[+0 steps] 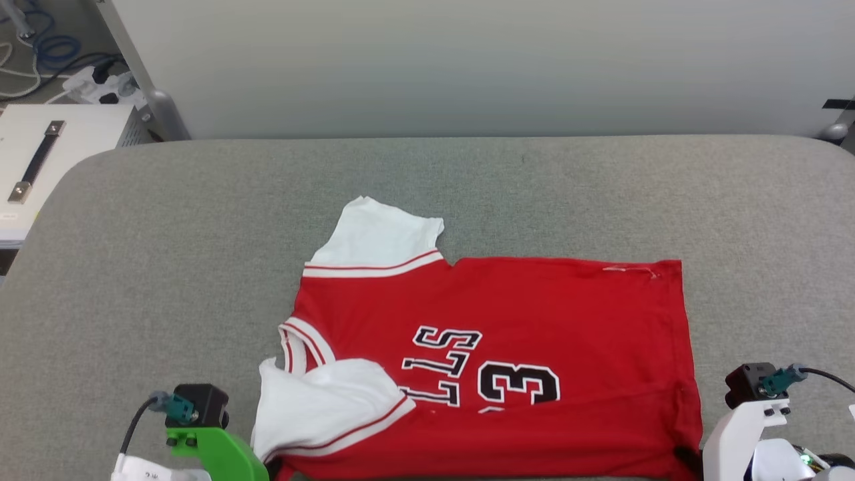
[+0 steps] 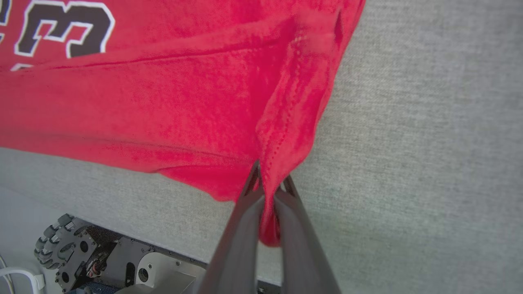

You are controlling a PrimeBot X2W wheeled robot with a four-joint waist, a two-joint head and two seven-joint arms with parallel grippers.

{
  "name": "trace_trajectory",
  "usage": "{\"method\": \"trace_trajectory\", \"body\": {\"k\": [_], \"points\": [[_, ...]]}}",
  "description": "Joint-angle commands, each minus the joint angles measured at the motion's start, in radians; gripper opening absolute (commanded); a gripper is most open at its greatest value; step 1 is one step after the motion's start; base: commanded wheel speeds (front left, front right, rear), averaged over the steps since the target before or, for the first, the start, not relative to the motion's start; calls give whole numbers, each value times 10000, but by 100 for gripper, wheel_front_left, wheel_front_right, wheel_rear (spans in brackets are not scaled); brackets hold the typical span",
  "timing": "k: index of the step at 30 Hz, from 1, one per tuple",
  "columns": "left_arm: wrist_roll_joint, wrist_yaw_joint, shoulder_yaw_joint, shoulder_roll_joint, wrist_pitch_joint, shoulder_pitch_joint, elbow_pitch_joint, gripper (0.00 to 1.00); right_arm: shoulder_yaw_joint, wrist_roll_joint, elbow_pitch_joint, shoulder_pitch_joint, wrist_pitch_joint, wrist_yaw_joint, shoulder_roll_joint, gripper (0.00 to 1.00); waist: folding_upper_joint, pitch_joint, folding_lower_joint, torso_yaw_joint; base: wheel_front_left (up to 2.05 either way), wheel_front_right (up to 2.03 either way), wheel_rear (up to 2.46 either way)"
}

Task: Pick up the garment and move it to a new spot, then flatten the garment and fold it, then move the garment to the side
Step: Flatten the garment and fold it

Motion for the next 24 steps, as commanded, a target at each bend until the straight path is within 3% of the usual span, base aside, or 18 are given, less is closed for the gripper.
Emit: {"method": "trace_trajectory", "body": {"k": [1,9,18,19,20,21,24], "points": [[-136,118,67,172,-5,315,-122,0,-40,108,-120,264,53,-7,-27,0,0,-478,0,-19,0,0,0],[-584,470,205,405,-102,1418,-501,0,-441,61,-865,1458,353,-7,138,0,0,-591,0,40,0,0,0],[-846,-145,60,-370,-203,932,703,0,-747,-173,-829,1646,142,-7,627,0,0,-155,0,58,0,0,0],[-872,-202,54,-476,-212,836,895,3,-767,-195,-794,1640,81,-7,671,27,0,-127,0,53,0,0,0],[-868,-251,32,-535,-211,763,1049,32,-792,-203,-780,1631,16,-7,710,87,0,-106,0,43,0,0,0],[-867,-311,32,-621,-249,669,1214,100,-825,-206,-776,1622,-94,-7,759,100,0,-88,0,38,0,0,0],[-769,-498,149,-819,-620,386,1537,100,-1088,-503,-927,1640,-966,-7,955,100,0,-203,0,54,0,0,0]]}}
